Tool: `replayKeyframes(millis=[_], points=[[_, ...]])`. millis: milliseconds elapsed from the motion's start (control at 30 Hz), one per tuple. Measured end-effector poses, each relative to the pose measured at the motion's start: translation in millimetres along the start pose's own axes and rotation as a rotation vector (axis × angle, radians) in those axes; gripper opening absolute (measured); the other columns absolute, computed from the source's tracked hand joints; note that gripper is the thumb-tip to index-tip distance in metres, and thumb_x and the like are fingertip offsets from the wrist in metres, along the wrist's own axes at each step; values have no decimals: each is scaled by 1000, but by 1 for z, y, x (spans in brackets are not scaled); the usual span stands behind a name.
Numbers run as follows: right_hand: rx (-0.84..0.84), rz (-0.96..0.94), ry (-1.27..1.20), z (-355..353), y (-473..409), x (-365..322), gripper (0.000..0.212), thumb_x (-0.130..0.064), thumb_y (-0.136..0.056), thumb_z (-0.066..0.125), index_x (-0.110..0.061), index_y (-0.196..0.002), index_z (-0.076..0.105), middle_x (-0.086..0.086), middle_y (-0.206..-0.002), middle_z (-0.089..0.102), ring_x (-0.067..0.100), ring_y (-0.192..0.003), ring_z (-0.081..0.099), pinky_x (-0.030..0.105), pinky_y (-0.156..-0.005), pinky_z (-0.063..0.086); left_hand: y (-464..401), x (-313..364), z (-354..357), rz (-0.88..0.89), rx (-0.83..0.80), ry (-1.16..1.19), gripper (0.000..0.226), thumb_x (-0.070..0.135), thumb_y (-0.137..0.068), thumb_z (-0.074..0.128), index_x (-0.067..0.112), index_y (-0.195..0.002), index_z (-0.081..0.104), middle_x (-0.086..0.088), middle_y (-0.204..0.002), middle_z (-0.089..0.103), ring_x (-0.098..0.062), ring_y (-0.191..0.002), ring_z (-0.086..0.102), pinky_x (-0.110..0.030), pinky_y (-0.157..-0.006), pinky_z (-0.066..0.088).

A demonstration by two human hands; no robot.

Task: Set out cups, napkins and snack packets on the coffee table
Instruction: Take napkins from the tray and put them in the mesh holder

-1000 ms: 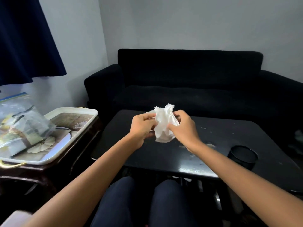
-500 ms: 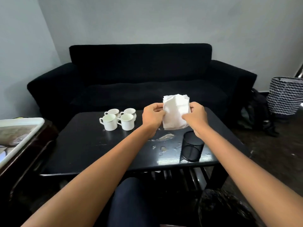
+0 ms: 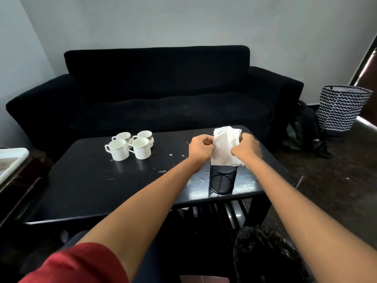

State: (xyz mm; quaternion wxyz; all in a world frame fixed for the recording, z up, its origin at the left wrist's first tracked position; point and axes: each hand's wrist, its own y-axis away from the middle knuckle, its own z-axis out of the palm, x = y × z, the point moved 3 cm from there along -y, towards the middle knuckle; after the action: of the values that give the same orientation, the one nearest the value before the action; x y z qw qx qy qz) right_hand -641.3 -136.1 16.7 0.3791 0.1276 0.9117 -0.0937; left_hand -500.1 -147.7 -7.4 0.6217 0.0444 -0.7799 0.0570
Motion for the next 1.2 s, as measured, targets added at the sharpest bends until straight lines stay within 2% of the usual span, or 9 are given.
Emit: replayKeyframes(millis=[67,167,267,467,567,733,900,1000,1200], points=[[-4,28,10,0,-3,8,18,-4,-75,57,-15,-72,43,15,-107,63,35,-98,61,32,-69,45,0,-7,6,-8,-17,-11,22,-7,-84,56,12,-90,65,-6,-89,64,-20,-82,58,-39,-83,54],[-46,60,-54,8,-4,14,21,0,-73,63,-13,-76,48,15,-105,64,33,-85,67,36,-70,57,-2,-15,12,8,-17,-46,19,-5,-85,61,13,-90,65,-4,-86,63,-16,-79,55,-26,-71,48],[-93,76,-184,18,-4,13,25,3,-71,69,-13,-77,51,14,-103,64,24,-68,65,35,-57,59,-5,-18,16,21,-3,-87,18,-1,-85,63,14,-92,67,0,-86,64,-11,-79,57,-16,-67,45],[-137,21,31,22,-5,16,40,-5,-72,71,-7,-106,52,14,-113,61,33,-102,60,37,-74,53,-11,-25,21,9,-36,-130,14,0,-86,64,12,-93,67,-3,-91,64,-15,-86,58,-24,-78,49],[-167,8,223,20,-3,18,46,-13,-74,73,-10,-113,49,11,-118,59,31,-107,57,32,-70,40,-13,-33,26,-33,-95,-182,16,4,-89,61,13,-100,68,-4,-107,66,-17,-98,60,-25,-79,46],[-222,4,454,15,0,19,56,-28,-71,79,-14,-118,53,8,-121,60,30,-112,57,32,-72,37,-11,-44,30,-75,-189,-294,44,2,-89,46,25,-122,62,-1,-128,60,-21,-118,52,-24,-78,43],[-225,7,560,14,1,20,60,-34,-72,77,-13,-121,48,8,-126,57,29,-117,54,33,-73,35,-10,-46,28,-69,-244,-242,56,-6,-86,43,20,-135,53,-4,-137,54,-20,-124,51,-30,-97,47],[-195,-17,471,13,-2,19,68,-34,-73,76,-12,-127,40,11,-128,51,31,-118,52,35,-77,39,-6,-45,23,-48,-169,-238,51,5,-90,47,24,-138,47,-3,-139,47,-17,-119,50,-25,-88,42],[-186,-288,274,21,-5,15,40,-21,-86,57,-20,-125,49,7,-131,42,30,-119,46,37,-92,42,36,-47,19,-63,240,-152,37,13,-89,49,19,-126,47,-3,-128,47,-23,-113,51,-32,-92,36]])
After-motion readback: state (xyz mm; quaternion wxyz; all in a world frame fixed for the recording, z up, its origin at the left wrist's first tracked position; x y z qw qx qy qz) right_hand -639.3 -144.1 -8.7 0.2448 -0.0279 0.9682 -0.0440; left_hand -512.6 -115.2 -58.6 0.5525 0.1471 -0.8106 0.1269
